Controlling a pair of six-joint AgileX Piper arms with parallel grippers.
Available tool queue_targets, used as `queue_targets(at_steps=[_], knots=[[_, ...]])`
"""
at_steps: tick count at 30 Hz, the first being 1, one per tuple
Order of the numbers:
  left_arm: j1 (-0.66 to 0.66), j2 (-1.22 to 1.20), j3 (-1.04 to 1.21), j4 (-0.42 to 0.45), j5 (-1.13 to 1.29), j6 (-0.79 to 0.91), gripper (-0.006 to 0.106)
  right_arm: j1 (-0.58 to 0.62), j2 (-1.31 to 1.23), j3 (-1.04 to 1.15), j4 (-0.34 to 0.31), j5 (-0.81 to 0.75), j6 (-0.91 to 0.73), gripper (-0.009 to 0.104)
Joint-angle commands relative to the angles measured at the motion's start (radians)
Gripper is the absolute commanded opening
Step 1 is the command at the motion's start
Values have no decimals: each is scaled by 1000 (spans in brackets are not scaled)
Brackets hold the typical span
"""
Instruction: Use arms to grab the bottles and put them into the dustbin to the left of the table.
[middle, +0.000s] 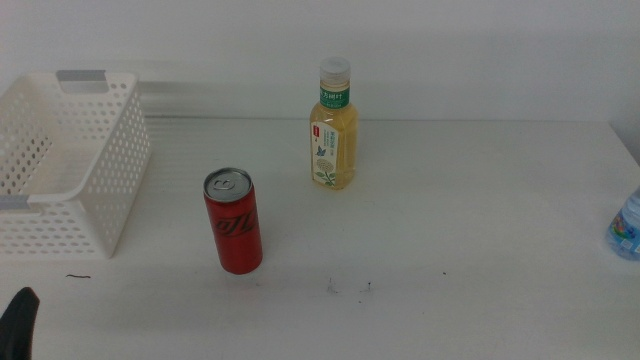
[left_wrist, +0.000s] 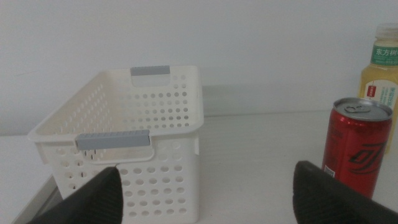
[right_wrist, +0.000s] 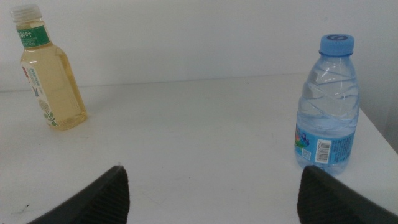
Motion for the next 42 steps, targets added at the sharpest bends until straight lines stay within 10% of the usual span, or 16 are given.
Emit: queue_targets(at_steps=[1, 15, 42], knots=[[0, -4, 0, -3, -21, -6, 94, 0, -4, 4, -10, -9, -3, 87], [-125, 185, 0, -3, -106, -6, 94, 0, -4, 4, -10, -9, -3, 87], [-258, 1164, 0, 2, -1024, -6, 94, 0, -4, 4, -10, -9, -3, 87]])
